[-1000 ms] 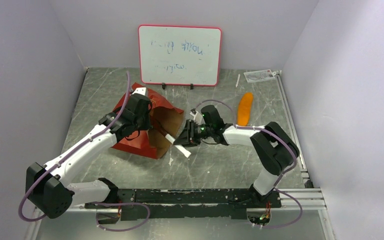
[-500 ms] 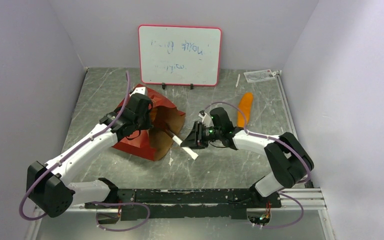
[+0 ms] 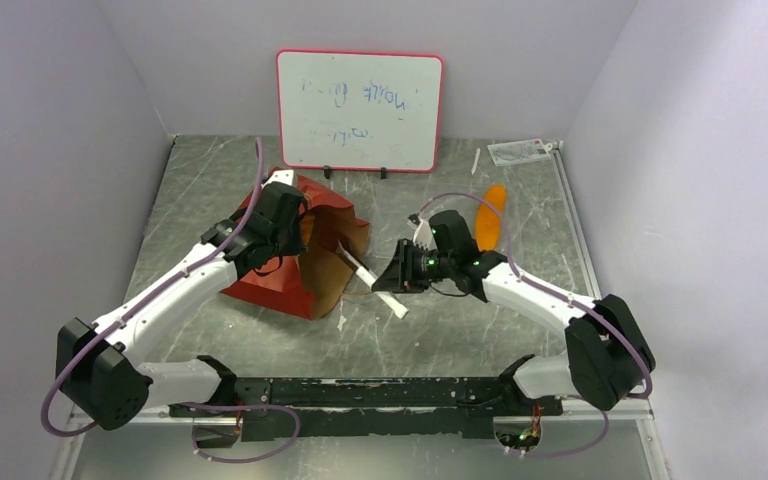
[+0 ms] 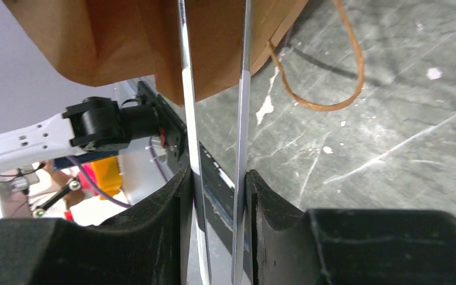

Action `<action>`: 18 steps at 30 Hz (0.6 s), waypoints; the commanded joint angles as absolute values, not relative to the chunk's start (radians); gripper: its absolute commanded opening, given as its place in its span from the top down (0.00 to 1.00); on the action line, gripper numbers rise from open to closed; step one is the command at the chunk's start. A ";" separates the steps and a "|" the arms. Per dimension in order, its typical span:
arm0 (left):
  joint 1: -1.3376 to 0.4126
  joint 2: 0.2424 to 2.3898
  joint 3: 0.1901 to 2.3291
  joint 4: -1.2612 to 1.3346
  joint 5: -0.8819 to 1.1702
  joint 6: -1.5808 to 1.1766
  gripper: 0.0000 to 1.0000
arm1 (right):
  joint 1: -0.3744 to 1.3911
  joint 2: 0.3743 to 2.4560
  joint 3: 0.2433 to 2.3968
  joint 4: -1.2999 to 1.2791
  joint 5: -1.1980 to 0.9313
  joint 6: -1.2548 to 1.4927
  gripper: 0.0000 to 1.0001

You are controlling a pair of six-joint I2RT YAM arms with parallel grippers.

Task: Take the fake bread out of the paper bag
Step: Take out the fake bread from the paper bag.

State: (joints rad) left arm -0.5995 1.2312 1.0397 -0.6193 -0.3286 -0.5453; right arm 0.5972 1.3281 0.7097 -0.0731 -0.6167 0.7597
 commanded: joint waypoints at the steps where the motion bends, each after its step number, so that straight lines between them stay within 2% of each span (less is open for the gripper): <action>1: -0.606 1.248 1.067 -0.594 -0.306 -0.528 0.93 | 0.598 1.344 0.727 -0.149 -0.546 0.666 0.91; 6: -0.607 1.246 1.051 -0.579 -0.273 -0.532 0.93 | 0.597 1.394 0.657 0.019 -0.586 0.752 0.66; 11: -0.607 1.238 1.039 -0.572 -0.256 -0.533 0.93 | 0.596 1.475 0.629 0.164 -0.639 0.810 0.58; 18: -0.607 1.237 1.028 -0.557 -0.237 -0.535 0.93 | 0.606 1.541 0.680 0.092 -0.540 0.712 0.54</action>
